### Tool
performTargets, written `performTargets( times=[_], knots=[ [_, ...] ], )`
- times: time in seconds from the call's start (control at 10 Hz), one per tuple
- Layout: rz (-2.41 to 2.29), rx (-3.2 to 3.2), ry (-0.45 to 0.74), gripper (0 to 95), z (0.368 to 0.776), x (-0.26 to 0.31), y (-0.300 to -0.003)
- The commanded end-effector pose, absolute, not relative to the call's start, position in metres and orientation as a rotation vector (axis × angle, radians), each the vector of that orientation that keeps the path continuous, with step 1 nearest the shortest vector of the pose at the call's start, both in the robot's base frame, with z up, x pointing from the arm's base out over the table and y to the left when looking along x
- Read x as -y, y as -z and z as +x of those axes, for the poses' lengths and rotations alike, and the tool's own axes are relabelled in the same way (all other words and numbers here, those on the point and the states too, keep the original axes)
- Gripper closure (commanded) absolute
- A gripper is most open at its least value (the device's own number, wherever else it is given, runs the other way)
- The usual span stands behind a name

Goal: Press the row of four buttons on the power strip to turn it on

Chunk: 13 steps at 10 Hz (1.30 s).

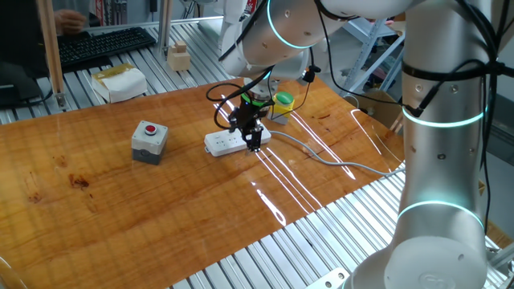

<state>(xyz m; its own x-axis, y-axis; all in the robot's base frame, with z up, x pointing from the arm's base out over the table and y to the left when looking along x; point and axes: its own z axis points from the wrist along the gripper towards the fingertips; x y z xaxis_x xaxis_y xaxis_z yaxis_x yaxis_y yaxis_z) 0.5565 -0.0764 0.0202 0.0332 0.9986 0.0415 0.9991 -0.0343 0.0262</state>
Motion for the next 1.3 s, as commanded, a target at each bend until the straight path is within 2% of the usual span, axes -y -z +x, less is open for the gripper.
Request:
performTargets(
  times=[0.1, 1.3],
  knots=[
    [-2.254, 2.180, 0.075, 0.0, 0.557, 0.076, -0.020],
    [-2.276, 2.170, 0.099, 0.0, 0.559, 0.069, -0.003]
  ],
)
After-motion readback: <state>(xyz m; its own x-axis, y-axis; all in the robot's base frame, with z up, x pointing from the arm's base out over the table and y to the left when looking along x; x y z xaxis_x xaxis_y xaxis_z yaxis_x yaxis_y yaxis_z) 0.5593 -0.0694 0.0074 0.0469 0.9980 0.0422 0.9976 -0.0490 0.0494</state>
